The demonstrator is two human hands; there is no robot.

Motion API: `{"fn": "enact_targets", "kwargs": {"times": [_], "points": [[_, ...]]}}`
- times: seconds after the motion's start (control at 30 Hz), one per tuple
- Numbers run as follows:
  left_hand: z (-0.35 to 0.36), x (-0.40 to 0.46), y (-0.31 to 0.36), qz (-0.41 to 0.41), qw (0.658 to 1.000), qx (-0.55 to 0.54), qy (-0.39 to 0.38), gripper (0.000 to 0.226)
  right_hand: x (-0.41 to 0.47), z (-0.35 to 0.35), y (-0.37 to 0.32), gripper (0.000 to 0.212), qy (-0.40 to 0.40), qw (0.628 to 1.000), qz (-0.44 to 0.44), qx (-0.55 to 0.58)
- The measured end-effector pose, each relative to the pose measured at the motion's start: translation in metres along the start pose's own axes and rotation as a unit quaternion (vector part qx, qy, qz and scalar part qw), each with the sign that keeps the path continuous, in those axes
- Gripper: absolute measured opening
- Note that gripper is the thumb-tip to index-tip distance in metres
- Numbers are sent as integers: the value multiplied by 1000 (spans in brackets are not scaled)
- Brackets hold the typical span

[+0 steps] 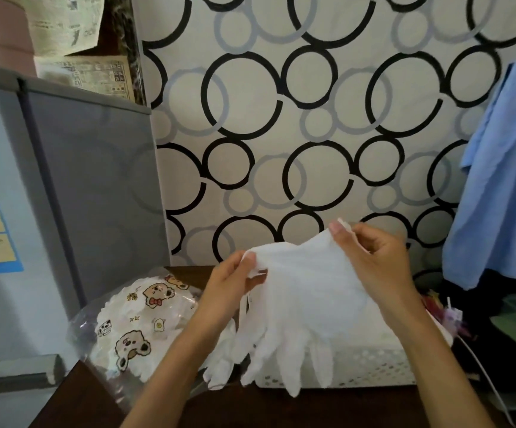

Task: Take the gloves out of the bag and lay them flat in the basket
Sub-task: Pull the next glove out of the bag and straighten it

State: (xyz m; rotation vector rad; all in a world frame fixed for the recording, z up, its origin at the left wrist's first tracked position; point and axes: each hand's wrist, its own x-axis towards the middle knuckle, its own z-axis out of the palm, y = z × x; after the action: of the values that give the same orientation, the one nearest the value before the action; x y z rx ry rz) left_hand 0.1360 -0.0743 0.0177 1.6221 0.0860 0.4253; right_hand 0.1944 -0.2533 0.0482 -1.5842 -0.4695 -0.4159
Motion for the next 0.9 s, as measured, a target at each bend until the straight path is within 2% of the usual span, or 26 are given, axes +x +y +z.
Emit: {"fn": "enact_targets", "kwargs": {"times": [0.1, 0.17, 0.23, 0.3, 0.37, 0.43, 0.53, 0.63, 0.7, 0.77, 0.9], "points": [[4, 3, -5, -15, 992, -34, 120, 27, -7, 10, -4, 16, -79, 996, 8, 30], [3, 1, -3, 11, 980, -11, 197, 29, -14, 21, -9, 11, -93, 995, -19, 43], [-3, -5, 8, 83, 956, 68, 275, 30, -21, 36, -14, 11, -72, 995, -53, 54], [-12, -15, 26, 180, 915, 139, 333, 29, -29, 50, -19, 15, -57, 993, -55, 87], [-22, -18, 41, 236, 879, 212, 357, 25, -33, 58, -20, 20, -61, 992, -42, 107], [-34, -9, 47, 217, 864, 317, 327, 20, -30, 58, -15, 22, -62, 992, -19, 104], [-41, 20, 32, 116, 863, 448, 203, 22, -14, 42, 6, 18, -46, 999, 24, 3], [-22, 51, -2, 55, 878, 473, 39, 23, 4, 9, 40, 18, -55, 981, 65, -176], [-4, 69, -23, 48, 877, 476, -41, 28, 12, -10, 63, 20, -63, 963, 109, -240], [15, 82, -37, 54, 865, 494, -68, 27, 15, -23, 77, 16, -55, 947, 154, -276], [46, 94, -51, 76, 852, 512, -77, 26, 16, -38, 87, 32, -21, 927, 198, -319]]}}
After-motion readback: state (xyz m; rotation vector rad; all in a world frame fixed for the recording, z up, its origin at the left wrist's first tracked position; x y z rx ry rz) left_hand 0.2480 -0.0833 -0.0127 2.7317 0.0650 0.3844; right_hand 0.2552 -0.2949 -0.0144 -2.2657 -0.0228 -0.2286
